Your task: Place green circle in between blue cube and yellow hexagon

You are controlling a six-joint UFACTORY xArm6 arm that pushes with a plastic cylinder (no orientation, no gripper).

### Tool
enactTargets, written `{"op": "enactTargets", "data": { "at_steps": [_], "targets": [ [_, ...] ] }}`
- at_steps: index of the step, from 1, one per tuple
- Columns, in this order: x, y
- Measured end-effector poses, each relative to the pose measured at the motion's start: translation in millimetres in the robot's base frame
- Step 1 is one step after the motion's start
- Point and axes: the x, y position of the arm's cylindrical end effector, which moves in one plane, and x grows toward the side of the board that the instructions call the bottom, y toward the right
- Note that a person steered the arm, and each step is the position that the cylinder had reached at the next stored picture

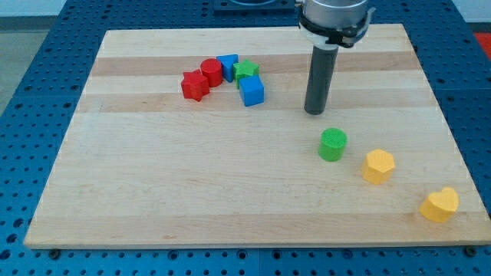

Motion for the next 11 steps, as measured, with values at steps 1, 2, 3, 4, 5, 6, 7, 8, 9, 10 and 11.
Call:
{"op": "enactTargets", "data": {
  "at_steps": [1, 2, 3, 4, 5, 6, 7, 8, 9, 10, 11],
  "targets": [
    [16, 3],
    [28, 13],
    [28, 38],
    [49, 49],
    [79, 49],
    [91, 47],
    [92, 33],
    [92, 18],
    [91, 2],
    [87, -8],
    [84, -9]
  ]
}}
